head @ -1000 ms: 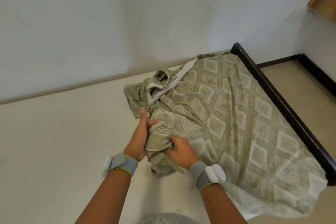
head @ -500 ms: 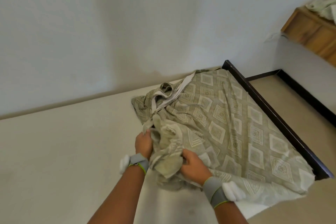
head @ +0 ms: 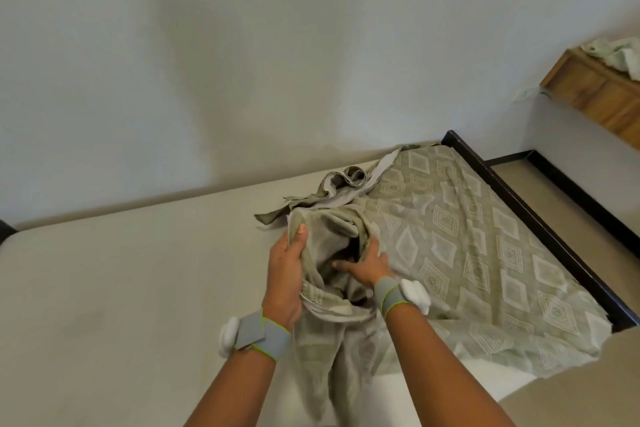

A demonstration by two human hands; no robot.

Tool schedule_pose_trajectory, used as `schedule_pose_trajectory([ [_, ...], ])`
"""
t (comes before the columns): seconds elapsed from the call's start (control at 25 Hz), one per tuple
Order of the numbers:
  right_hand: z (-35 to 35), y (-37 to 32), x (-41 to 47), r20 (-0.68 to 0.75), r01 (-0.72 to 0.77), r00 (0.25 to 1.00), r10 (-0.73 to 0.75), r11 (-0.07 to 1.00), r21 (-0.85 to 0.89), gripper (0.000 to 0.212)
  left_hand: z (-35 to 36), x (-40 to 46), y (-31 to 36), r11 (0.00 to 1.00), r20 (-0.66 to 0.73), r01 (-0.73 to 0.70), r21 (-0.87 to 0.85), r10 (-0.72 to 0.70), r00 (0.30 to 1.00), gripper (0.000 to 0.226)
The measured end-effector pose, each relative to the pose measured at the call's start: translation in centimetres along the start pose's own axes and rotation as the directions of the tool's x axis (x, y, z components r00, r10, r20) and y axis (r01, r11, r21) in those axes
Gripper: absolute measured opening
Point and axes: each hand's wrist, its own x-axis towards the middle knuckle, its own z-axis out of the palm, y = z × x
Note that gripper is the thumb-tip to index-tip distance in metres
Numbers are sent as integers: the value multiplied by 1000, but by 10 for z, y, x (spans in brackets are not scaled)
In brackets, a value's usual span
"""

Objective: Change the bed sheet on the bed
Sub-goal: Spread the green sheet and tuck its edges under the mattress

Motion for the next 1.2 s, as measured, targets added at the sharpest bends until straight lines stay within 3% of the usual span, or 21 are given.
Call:
schedule_pose_trajectory([
  [0.04, 15, 1, -4, 101, -56, 994, 46, 994, 96, 115, -9, 0, 8, 1000, -8, 15, -6, -15, 1000, 30],
  [0.12, 41, 0, -16, 194, -74, 981, 2, 929, 363, 96, -23, -1, 20, 999, 5, 41, -8, -41, 999, 30],
  [0.24, 65, -34, -44, 242, 46, 930, -276, 741, 670, 53, -31, 5, 26, 996, -1, 92, -23, -92, 996, 28],
  [0.32, 71, -51, -67, 296, 123, 846, -444, 702, 702, 55, -32, 7, 28, 993, 0, 121, 14, -121, 993, 25],
  [0.44, 66, -41, -84, 308, 305, 795, -522, 784, 541, 69, -29, 6, 28, 988, 24, 152, 39, -153, 988, 19],
  [0.56, 49, -18, -83, 301, 463, 799, -521, 852, 246, 54, -29, -1, 25, 975, 37, 222, -10, -221, 975, 19],
  [0.64, 45, -15, -85, 140, 523, 839, -525, 851, 53, 32, -30, 0, 22, 964, -41, 264, 45, -262, 964, 18],
  [0.72, 42, -15, -99, 17, 551, 834, -551, 834, -20, 21, -30, 15, 12, 929, -171, 364, 63, -349, 921, 13],
  [0.84, 41, -11, -120, 72, 660, 750, -658, 751, -19, 19, -40, 38, 4, 890, -272, 455, 39, -428, 862, 20],
  [0.92, 41, -4, -125, 86, 653, 754, -651, 757, 0, 19, -46, 41, 12, 921, -312, 388, -35, -379, 871, 10],
  [1.0, 46, 0, -126, 71, 594, 802, -594, 804, 17, 14, -52, 37, 27, 955, -348, 285, -78, -294, 890, 20],
  [1.2, 102, -23, -142, 34, 475, 878, -478, 860, -186, 15, -105, 21, 64, 983, -350, 86, -161, -139, 926, 27],
])
